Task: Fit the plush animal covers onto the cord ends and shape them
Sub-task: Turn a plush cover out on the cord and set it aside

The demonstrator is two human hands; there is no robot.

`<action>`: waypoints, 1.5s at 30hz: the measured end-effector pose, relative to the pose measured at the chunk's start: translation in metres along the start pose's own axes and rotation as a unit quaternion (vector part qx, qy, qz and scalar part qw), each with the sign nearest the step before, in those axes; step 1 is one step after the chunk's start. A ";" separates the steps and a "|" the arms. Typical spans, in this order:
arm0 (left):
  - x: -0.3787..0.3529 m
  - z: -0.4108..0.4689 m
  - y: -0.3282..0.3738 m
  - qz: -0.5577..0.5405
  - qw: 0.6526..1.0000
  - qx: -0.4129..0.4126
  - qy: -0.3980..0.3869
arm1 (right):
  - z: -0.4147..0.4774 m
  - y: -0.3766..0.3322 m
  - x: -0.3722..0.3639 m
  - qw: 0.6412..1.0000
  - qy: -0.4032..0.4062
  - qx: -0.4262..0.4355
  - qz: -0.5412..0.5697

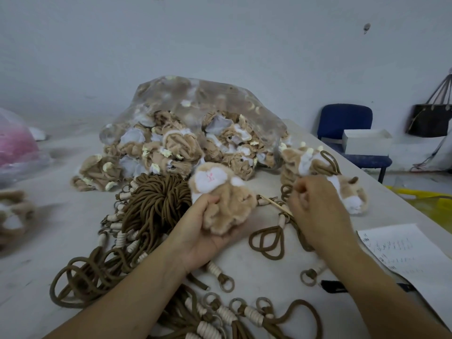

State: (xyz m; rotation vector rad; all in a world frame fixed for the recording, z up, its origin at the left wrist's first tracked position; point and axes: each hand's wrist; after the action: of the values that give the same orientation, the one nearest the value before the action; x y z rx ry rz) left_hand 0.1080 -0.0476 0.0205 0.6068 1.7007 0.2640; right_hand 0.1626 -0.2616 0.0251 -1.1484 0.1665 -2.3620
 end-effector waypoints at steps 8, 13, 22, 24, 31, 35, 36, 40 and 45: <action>0.005 0.007 -0.001 0.028 0.999 -0.027 -0.003 | -0.008 0.028 -0.023 0.949 -0.208 -0.021 -0.238; 0.004 0.007 -0.001 0.019 0.999 -0.033 0.003 | -0.007 0.022 -0.017 0.963 -0.157 -0.005 -0.220; 0.003 0.004 0.001 0.027 0.997 -0.070 -0.012 | -0.014 -0.018 0.004 0.973 -0.052 0.225 0.005; 0.004 0.005 0.003 0.012 0.997 -0.078 -0.014 | -0.013 -0.015 0.004 0.976 -0.059 0.209 -0.018; 0.005 0.008 0.002 0.090 0.990 -0.102 -0.042 | -0.016 -0.015 -0.003 0.983 -0.078 0.157 -0.051; 0.005 0.009 -0.015 0.263 0.956 -0.126 -0.024 | -0.019 -0.017 -0.009 0.989 -0.082 0.121 0.005; 0.006 0.009 -0.020 0.306 0.942 -0.138 -0.022 | -0.020 -0.019 -0.011 0.990 -0.086 0.115 0.015; 0.009 0.009 -0.024 0.357 0.918 -0.167 -0.045 | -0.023 -0.021 -0.015 0.989 -0.098 0.100 0.036; 0.006 0.008 -0.005 0.234 0.939 -0.248 -0.048 | -0.023 -0.024 -0.012 0.989 -0.069 0.131 0.014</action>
State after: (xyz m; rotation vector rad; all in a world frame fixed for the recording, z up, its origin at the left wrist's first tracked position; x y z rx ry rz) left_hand 0.1144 -0.0498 0.0115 0.6223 1.3026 0.9564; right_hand 0.1422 -0.2375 0.0099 -1.1662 -0.1700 -2.1904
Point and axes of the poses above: each hand's wrist, its own z-axis towards the middle knuckle, its own x-axis out of the back of the hand, y = z × x, and after that the axes turned 9 degrees about -z, right-handed
